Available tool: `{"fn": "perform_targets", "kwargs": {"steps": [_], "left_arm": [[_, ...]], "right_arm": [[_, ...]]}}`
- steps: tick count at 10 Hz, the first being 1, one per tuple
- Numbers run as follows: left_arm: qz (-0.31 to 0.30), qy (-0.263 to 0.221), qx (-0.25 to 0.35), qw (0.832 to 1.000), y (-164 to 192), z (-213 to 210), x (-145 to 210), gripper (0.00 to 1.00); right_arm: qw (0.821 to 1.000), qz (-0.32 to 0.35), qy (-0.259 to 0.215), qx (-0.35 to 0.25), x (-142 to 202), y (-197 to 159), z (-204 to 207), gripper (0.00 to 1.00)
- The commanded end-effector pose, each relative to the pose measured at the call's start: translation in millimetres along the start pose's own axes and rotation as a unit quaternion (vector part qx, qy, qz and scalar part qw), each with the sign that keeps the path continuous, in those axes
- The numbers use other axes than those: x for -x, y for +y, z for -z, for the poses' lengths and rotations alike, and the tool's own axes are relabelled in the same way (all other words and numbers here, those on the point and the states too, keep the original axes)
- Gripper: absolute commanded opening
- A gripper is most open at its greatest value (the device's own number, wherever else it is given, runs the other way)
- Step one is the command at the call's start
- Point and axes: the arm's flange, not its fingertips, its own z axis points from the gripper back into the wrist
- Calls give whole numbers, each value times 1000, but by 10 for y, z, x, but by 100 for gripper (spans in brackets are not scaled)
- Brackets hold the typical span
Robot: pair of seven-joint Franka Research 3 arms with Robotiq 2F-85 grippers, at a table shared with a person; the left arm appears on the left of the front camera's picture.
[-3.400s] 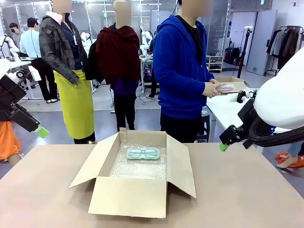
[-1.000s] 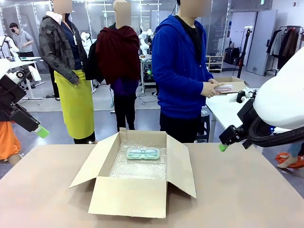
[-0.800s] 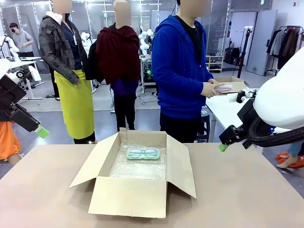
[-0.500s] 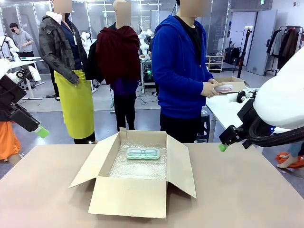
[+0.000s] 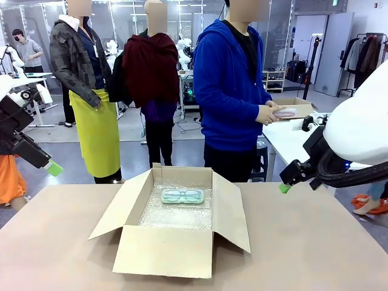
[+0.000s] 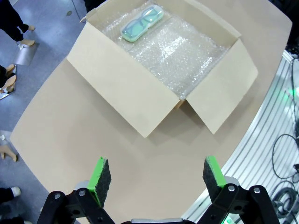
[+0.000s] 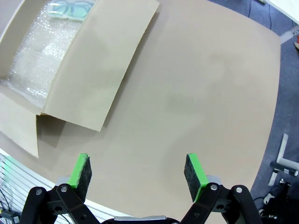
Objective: Pack the glasses set securely to prepare it for shipping.
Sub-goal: Put the Glasses case from the right side of the table into the Package Box.
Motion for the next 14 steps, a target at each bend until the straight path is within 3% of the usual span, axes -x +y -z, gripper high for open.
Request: {"fn": "perform_targets", "kwargs": {"steps": [1, 14], "left_arm": [[5, -5, 4, 1000, 12, -26, 3, 100], [5, -5, 4, 1000, 12, -26, 3, 100]], "right_arm": [[1000, 3, -2, 0, -5, 2, 8, 100], [1000, 3, -2, 0, -5, 2, 8, 100]]}}
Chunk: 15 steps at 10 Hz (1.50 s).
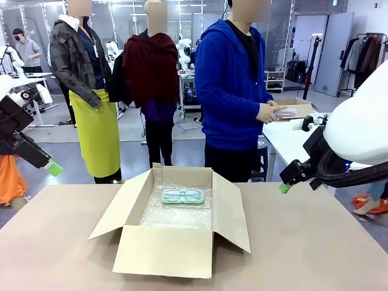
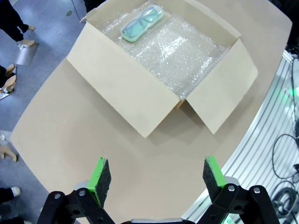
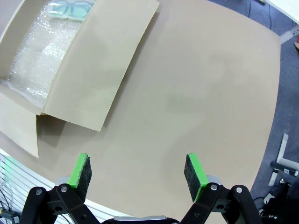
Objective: Pack the glasses set securely to prepare it for shipping.
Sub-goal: Put the Glasses case from the right side of the table into the Package Box.
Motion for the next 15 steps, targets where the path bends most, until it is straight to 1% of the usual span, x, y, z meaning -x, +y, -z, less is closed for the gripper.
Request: {"fn": "perform_targets", "kwargs": {"steps": [1, 15], "left_arm": [[5, -5, 4, 1000, 12, -26, 3, 100], [5, -5, 4, 1000, 12, -26, 3, 100]], "right_arm": [[1000, 3, -2, 0, -5, 3, 8, 100], [1000, 3, -2, 0, -5, 3, 8, 100]]}}
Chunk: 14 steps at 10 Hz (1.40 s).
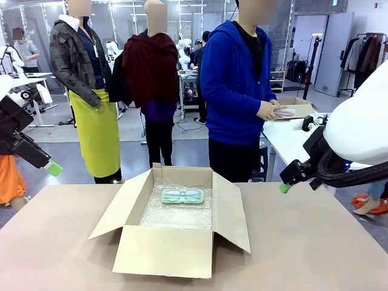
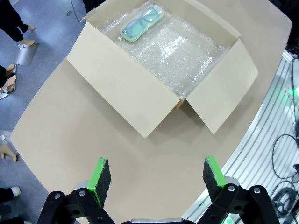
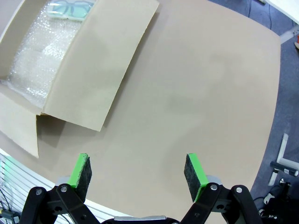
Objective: Pack the glasses set securely to prepare it for shipping.
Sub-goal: Put the Glasses case from the right side of the table into the Package Box.
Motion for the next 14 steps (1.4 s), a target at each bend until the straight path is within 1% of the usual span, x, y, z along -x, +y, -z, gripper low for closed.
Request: {"fn": "perform_targets", "kwargs": {"steps": [1, 14], "left_arm": [[5, -5, 4, 1000, 12, -26, 3, 100], [5, -5, 4, 1000, 12, -26, 3, 100]], "right_arm": [[1000, 3, -2, 1, -5, 4, 8, 100], [1000, 3, -2, 1, -5, 4, 8, 100]]}}
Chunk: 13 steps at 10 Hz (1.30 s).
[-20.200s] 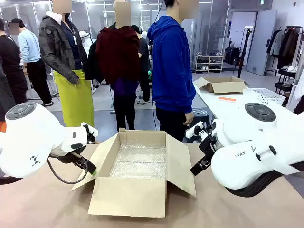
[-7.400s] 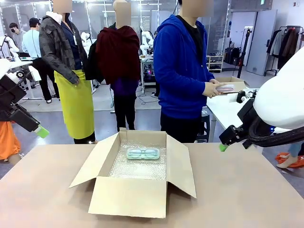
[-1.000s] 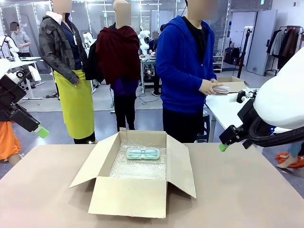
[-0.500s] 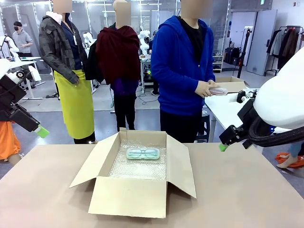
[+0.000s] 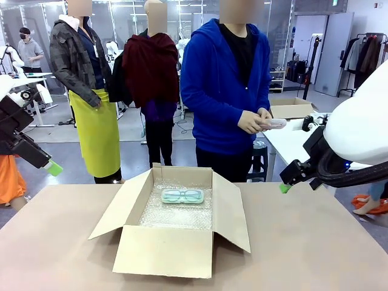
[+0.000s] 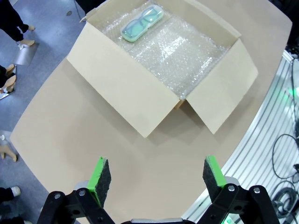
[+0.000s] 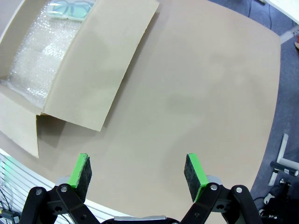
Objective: Pack the glasses set securely to prepare it for shipping.
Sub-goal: Put the Glasses case from the right side of the table into the Package Box.
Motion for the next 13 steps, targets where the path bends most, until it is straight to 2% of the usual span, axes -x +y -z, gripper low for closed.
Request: {"fn": "perform_targets", "kwargs": {"steps": [1, 13], "left_arm": [[5, -5, 4, 1000, 12, -26, 3, 100], [5, -5, 4, 1000, 12, -26, 3, 100]], "right_arm": [[1000, 2, -2, 1, -5, 5, 8, 100], [1000, 2, -2, 1, -5, 5, 8, 100]]}}
